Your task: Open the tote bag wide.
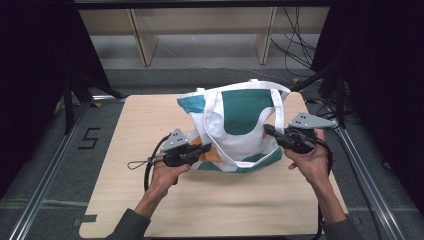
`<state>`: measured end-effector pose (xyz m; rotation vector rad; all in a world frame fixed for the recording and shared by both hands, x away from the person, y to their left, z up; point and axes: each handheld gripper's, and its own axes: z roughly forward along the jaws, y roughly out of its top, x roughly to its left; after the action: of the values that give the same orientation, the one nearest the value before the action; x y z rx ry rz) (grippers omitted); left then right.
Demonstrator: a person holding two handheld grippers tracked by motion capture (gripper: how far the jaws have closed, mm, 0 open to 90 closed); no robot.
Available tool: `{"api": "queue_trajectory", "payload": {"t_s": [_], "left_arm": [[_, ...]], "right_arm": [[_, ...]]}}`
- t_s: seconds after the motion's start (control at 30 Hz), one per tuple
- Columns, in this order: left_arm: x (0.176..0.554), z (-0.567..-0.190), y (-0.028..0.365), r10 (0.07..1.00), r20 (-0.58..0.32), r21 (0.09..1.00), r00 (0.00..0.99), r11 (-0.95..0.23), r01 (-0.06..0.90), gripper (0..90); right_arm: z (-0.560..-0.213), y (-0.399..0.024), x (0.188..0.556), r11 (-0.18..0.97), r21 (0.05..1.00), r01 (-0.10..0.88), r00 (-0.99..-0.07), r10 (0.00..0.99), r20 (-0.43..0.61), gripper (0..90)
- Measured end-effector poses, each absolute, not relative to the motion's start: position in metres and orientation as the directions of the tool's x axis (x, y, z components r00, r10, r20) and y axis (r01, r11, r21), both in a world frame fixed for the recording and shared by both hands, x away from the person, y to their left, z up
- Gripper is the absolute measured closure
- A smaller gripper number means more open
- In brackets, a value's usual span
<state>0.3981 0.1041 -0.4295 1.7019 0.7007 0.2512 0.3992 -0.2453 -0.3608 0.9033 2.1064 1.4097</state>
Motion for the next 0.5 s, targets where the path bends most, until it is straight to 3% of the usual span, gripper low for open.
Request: {"api": "queue_trajectory", "payload": {"t_s": [0.07, 0.17, 0.27, 0.3, 0.5], "left_arm": [[0.397, -0.444, 0.101, 0.575, -0.192, 0.934, 0.795, -0.141, 0.328, 88.0], [0.395, -0.45, 0.097, 0.588, -0.11, 0.921, 0.802, -0.244, 0.305, 87.9], [0.395, -0.453, 0.098, 0.589, -0.102, 0.916, 0.802, -0.259, 0.306, 87.9], [0.395, -0.463, 0.1, 0.597, -0.069, 0.895, 0.799, -0.316, 0.314, 87.8], [0.401, -0.509, 0.095, 0.626, -0.12, 0.84, 0.77, -0.35, 0.415, 87.6]], "right_arm": [[-0.369, -0.245, 0.4, 0.272, 0.915, 0.297, -0.698, 0.716, 0.014, 90.0], [-0.376, -0.24, 0.396, 0.297, 0.893, 0.337, -0.728, 0.684, 0.046, 75.9], [-0.382, -0.235, 0.395, 0.313, 0.887, 0.339, -0.712, 0.701, 0.025, 71.1], [-0.385, -0.234, 0.397, 0.323, 0.874, 0.364, -0.711, 0.703, 0.036, 67.2], [-0.403, -0.226, 0.4, 0.358, 0.834, 0.421, -0.706, 0.706, 0.054, 66.5]]}}
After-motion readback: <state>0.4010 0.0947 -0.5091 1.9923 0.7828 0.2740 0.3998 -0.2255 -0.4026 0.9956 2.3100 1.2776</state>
